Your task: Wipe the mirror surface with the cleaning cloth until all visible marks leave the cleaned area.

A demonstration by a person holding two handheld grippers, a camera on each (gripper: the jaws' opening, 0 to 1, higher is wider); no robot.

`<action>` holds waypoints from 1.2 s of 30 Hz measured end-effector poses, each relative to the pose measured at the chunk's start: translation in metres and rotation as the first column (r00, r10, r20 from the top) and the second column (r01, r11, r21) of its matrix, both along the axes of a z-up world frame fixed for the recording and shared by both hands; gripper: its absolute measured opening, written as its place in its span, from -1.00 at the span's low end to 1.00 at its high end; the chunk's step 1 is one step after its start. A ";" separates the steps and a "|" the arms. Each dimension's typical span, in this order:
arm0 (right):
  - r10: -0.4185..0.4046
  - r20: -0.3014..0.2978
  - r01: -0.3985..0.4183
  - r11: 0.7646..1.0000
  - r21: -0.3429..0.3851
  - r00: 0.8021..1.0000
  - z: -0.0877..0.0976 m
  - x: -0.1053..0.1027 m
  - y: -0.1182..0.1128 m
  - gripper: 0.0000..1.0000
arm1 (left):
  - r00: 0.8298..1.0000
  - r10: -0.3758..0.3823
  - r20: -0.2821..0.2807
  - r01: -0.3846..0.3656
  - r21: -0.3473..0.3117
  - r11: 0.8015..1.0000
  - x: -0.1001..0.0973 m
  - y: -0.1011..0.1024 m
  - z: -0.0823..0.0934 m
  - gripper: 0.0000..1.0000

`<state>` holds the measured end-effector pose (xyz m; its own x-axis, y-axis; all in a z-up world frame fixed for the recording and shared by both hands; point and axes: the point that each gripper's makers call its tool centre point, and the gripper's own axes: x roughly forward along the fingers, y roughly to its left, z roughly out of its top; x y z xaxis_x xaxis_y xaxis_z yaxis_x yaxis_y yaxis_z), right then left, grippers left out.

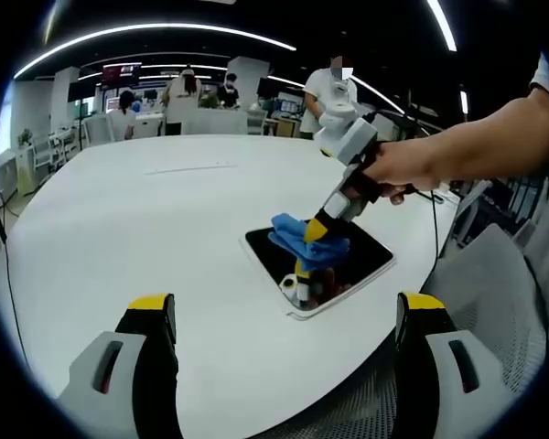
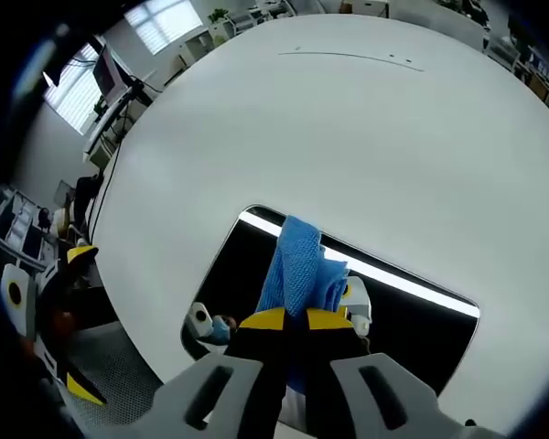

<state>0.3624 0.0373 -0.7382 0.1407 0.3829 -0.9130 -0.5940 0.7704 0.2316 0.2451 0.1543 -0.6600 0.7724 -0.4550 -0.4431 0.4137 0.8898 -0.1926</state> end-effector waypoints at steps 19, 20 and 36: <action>-0.034 -0.008 0.034 0.999 -0.001 0.999 0.002 0.001 -0.039 -1.00 | 1.000 0.000 -0.006 0.000 0.004 1.000 0.001 0.000 -0.002 0.98; -0.038 -0.010 0.038 0.999 0.001 0.999 0.003 0.001 -0.040 -1.00 | 1.000 0.000 -0.004 0.000 0.004 1.000 0.001 0.001 -0.002 0.98; -0.083 -0.009 0.083 0.996 0.015 0.997 0.001 0.004 -0.059 -1.00 | 1.000 0.001 -0.009 -0.001 0.008 1.000 0.000 0.000 -0.002 0.98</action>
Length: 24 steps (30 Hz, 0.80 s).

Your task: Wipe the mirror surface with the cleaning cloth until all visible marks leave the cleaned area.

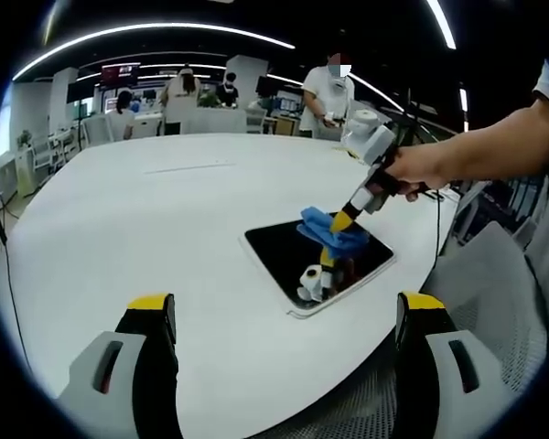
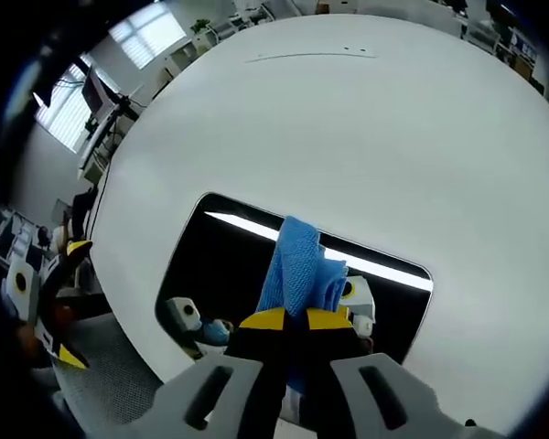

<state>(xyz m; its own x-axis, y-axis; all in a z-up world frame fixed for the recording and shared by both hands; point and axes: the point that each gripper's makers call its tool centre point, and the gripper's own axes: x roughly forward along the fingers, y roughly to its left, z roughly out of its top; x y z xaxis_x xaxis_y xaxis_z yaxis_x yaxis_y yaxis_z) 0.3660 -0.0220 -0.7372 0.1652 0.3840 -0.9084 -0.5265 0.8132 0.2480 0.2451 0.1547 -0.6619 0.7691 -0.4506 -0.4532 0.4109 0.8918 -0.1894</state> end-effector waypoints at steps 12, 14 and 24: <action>-0.022 0.003 0.022 1.000 -0.001 1.000 -0.002 0.001 -0.018 -1.00 | 1.000 -0.013 -0.006 0.013 0.000 1.000 -0.001 -0.002 -0.002 0.98; -0.025 0.004 0.025 1.000 -0.003 1.000 -0.002 0.002 -0.022 -1.00 | 1.000 -0.022 -0.007 0.022 0.005 1.000 -0.002 -0.003 -0.002 0.98; -0.053 -0.003 0.053 0.998 -0.020 0.999 -0.004 0.005 -0.046 -1.00 | 1.000 -0.019 -0.011 0.019 0.003 1.000 -0.001 -0.003 -0.003 0.98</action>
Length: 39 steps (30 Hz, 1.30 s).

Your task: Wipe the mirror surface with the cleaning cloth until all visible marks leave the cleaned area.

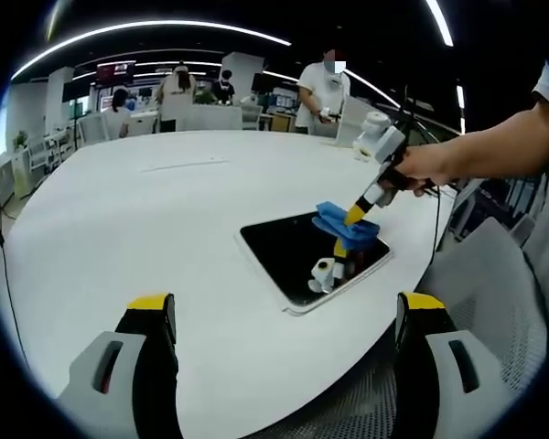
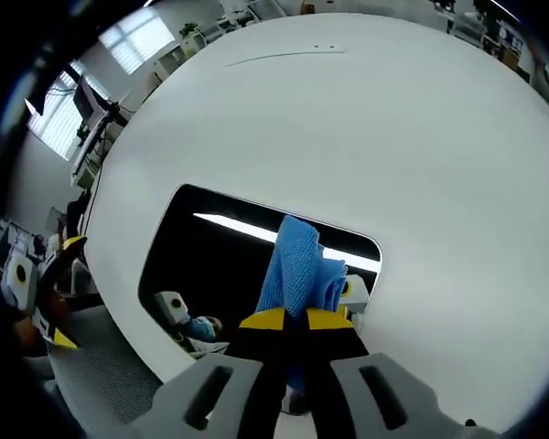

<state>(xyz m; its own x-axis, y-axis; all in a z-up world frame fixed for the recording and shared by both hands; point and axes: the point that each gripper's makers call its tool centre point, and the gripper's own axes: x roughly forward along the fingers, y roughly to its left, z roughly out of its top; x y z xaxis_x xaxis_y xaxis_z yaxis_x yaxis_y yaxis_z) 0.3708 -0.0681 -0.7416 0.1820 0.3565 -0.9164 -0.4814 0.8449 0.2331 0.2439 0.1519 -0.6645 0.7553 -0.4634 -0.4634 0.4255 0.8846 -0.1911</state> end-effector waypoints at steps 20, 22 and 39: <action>-0.052 0.007 0.053 0.998 -0.020 0.999 0.005 -0.005 -0.019 -1.00 | 1.000 0.000 0.003 0.000 -0.005 1.000 0.000 0.000 0.001 0.98; -0.053 0.008 0.054 0.998 -0.030 0.999 0.004 -0.005 -0.020 -1.00 | 1.000 0.004 0.003 -0.004 -0.006 1.000 0.000 0.000 0.001 0.98; -0.103 0.020 0.104 0.994 -0.043 0.994 0.003 -0.004 -0.028 -1.00 | 1.000 0.004 0.009 -0.003 -0.014 1.000 0.001 -0.001 0.003 0.98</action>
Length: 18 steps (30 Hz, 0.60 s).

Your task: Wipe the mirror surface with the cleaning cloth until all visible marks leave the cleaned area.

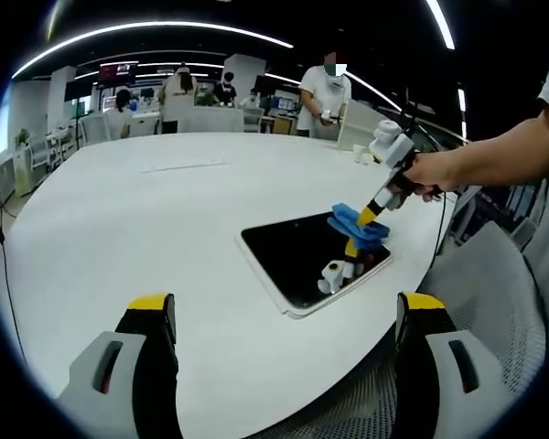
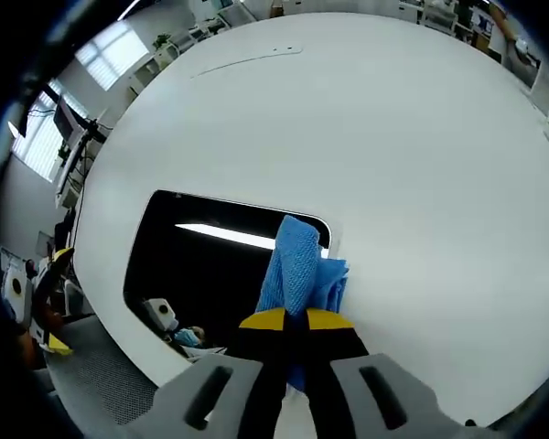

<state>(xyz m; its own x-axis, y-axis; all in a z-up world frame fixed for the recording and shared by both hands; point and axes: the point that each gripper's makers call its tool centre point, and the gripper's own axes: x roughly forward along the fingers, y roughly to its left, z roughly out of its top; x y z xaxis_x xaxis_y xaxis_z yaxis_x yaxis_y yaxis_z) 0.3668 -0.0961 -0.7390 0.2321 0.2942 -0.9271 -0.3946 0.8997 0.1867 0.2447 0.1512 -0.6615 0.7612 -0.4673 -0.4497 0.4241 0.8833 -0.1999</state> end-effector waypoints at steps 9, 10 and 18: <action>0.019 0.045 -0.018 0.999 -0.026 0.999 -0.001 0.001 0.001 -0.99 | 1.000 -0.009 -0.009 0.009 0.009 1.000 -0.001 -0.001 -0.003 0.98; 0.007 0.046 -0.006 1.000 -0.028 0.999 -0.001 0.001 0.001 -0.99 | 1.000 -0.007 -0.008 0.007 0.006 1.000 -0.001 -0.001 -0.002 0.98; -0.005 0.068 0.007 0.999 -0.033 0.998 0.001 -0.005 0.001 -1.00 | 1.000 -0.004 -0.003 0.004 0.012 1.000 -0.001 0.000 -0.001 0.98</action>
